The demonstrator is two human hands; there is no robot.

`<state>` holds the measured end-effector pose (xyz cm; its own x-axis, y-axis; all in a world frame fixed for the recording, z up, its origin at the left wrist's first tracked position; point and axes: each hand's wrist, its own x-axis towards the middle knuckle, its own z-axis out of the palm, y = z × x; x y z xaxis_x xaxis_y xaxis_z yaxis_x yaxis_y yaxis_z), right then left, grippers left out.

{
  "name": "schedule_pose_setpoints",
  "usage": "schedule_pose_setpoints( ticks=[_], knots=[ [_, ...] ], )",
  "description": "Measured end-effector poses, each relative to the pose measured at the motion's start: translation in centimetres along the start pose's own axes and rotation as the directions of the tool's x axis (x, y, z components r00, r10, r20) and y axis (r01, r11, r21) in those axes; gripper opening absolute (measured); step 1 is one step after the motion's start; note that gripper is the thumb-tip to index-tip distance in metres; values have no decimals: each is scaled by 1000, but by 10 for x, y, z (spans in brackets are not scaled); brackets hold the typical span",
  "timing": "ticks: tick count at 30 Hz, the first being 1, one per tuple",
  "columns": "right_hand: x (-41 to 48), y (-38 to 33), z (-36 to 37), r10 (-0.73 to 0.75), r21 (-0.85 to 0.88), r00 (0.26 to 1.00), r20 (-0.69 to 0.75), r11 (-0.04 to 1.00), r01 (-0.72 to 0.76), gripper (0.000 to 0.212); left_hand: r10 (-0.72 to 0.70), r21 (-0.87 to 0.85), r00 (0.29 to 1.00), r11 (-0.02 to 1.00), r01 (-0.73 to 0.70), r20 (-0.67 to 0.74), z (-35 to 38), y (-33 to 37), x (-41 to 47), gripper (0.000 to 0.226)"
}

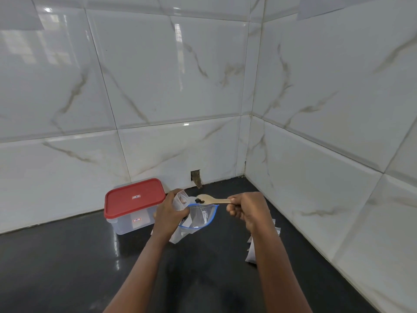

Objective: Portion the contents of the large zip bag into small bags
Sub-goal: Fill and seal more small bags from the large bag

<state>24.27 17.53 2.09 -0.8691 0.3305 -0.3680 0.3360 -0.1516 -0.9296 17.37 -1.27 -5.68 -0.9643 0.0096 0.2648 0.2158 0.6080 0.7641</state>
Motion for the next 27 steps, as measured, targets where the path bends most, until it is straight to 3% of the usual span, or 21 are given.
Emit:
schedule_pose_setpoints(
  ticks=[6,9,12,16,22,27],
  knots=[
    [-17,-13,20,-157,-119,987,29,980,159,19,-29,-6,997,1000,29,65,5,-1,-2,61],
    [-17,-9,29,-322,-365,945,58,874,320,21,-42,7,998,999,42,55,6,1,-3,63],
    [-17,-6,36,-379,-515,913,148,759,398,25,-55,-13,997,998,56,46,5,0,-2,63],
    [-20,-10,38,-369,-590,898,238,679,436,31,-63,-33,998,997,63,24,3,-3,-2,64],
    [-24,-14,32,-424,-624,874,238,623,472,32,-50,-87,999,995,48,-21,0,-1,-2,54],
    [-23,-16,23,-423,-745,898,116,560,361,28,10,-112,997,994,-19,-74,-9,4,-6,36]
  ],
)
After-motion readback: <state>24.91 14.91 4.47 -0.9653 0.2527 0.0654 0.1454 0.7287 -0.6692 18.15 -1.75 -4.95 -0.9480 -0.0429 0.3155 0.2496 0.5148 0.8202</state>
